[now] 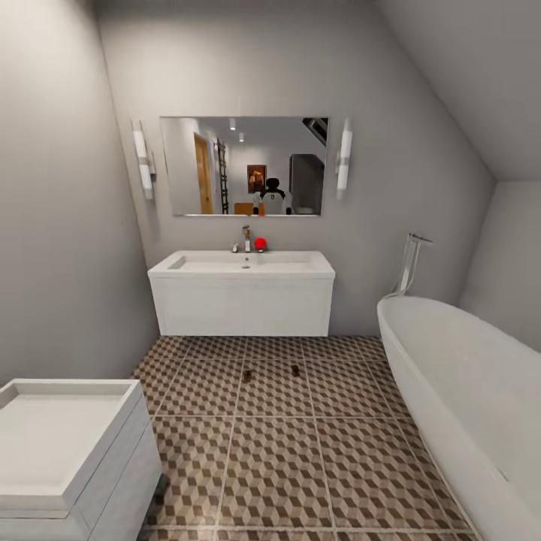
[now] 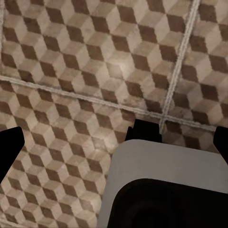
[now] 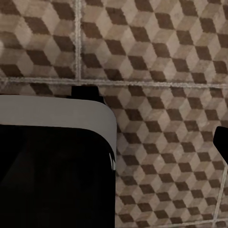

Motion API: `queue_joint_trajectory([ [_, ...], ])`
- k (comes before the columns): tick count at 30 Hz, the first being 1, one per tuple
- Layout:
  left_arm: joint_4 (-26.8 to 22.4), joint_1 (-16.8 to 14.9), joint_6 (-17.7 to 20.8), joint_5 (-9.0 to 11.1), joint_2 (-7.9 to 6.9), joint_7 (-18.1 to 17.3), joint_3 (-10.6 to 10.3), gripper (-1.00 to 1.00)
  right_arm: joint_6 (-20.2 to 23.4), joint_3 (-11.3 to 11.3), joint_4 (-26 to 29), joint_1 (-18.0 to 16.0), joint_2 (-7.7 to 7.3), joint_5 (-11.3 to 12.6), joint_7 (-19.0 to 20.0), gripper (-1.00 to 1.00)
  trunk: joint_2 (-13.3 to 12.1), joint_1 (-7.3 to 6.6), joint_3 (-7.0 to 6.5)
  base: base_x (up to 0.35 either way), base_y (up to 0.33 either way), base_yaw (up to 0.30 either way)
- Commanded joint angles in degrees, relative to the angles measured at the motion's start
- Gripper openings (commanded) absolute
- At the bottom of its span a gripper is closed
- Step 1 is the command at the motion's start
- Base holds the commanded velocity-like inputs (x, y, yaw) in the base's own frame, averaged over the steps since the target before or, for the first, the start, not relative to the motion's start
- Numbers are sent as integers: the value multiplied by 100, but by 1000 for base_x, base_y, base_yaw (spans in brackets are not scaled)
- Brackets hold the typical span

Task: Take the four mousetraps from the cabinet in the bathroom and place them on the bathroom floor. Make sure all four end up on the same floor surface, and ensure that at least two of them are either under or directly next to the same bathroom sink.

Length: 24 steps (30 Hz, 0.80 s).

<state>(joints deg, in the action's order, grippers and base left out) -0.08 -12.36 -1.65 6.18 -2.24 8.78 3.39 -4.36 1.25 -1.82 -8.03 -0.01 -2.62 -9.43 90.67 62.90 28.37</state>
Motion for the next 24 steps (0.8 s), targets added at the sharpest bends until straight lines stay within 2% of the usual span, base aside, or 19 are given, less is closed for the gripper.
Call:
queue_joint_trajectory([
  [1,3,-3,-17,41,0,1,30,100,-28,10,-19,-8,0,-28,-19,100,3,0,6,0,0,0],
  [13,2,-3,-20,33,4,1,30,100,-23,7,-15,-6,1,-28,1,100,3,0,6,0,0,10],
  [24,-1,-3,-20,25,26,1,30,100,-21,7,-15,-6,1,-28,2,100,3,0,6,0,0,207],
])
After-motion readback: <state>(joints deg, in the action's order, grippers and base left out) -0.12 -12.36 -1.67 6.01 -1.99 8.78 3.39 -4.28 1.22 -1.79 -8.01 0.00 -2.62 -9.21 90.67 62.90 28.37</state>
